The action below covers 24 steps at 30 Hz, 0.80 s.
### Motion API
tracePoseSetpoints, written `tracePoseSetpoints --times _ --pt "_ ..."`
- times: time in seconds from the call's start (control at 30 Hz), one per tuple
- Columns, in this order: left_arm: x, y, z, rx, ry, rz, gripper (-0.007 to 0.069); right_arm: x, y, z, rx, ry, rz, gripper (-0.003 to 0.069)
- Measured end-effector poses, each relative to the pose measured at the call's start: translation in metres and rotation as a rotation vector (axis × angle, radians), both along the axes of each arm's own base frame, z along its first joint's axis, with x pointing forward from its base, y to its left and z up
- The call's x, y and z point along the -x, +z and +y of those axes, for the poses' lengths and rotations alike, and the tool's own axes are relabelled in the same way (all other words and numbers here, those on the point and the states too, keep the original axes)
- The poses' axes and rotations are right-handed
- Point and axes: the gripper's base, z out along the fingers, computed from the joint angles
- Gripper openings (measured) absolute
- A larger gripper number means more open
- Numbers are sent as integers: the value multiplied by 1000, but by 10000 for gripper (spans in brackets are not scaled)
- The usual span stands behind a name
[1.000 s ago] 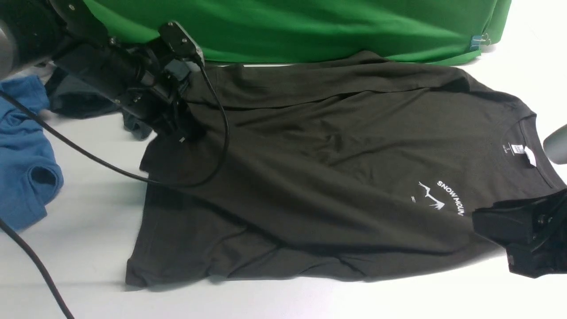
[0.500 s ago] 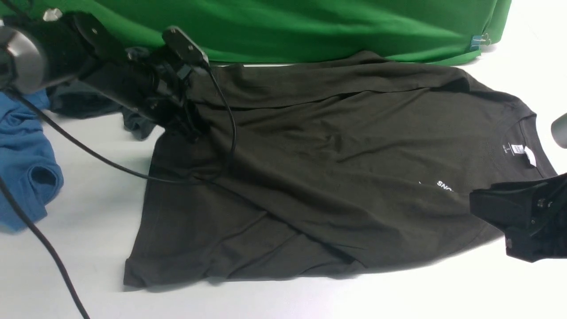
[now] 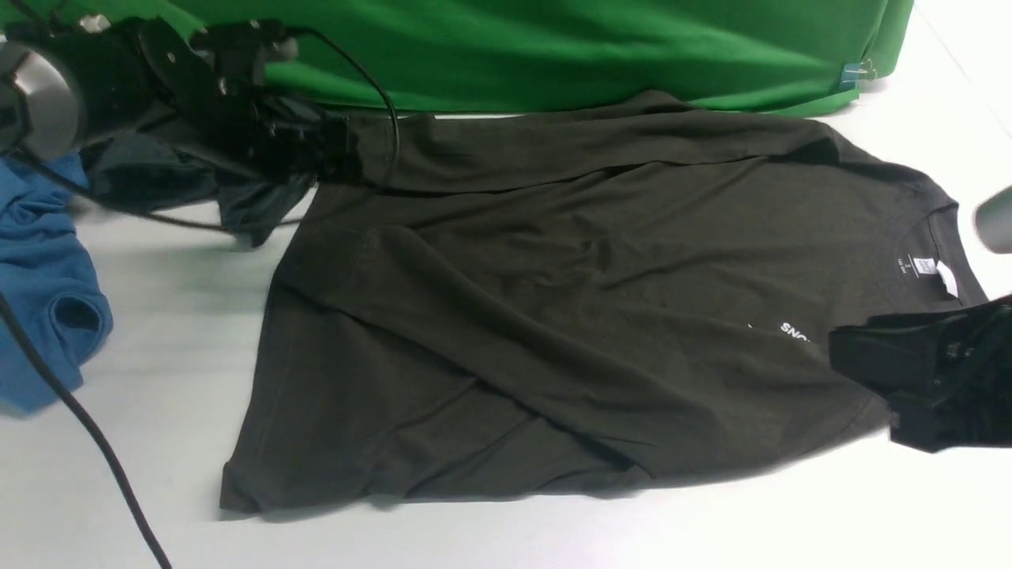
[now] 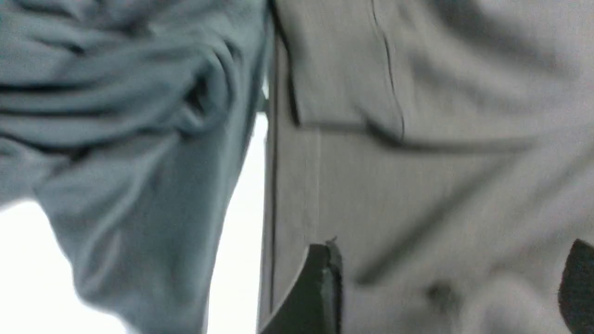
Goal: Fold a long-sleeved shirt on a white desktop.
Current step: 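Fold the left side of the black T-shirt inward over its body, then grab the top left corner of the dark shirt with the left gripper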
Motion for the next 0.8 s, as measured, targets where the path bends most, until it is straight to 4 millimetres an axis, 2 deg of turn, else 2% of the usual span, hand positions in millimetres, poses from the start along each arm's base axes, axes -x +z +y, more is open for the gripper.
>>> tracePoseSetpoints --times 0.1,0.23,0.27,0.33,0.4,0.47,0.67,0.8 --pt "-15 9 -2 52 26 -11 692 -10 0 5 14 0 28 241" --pt "-35 8 -5 109 38 36 693 -25 14 14 17 5 35 241" --pt "-43 3 -7 126 42 90 693 -36 29 20 10 8 23 241" --pt "-52 -8 -7 137 59 158 693 -49 44 28 7 11 19 241" --pt "-56 -14 -7 144 71 190 691 -54 49 31 7 13 19 241" --pt "-65 -32 -9 176 101 249 687 -66 59 38 12 19 24 241" --pt "-75 -47 -10 229 136 213 665 -69 61 40 18 22 32 241" --pt "-81 -52 -11 275 178 184 617 -69 60 39 26 26 43 241"
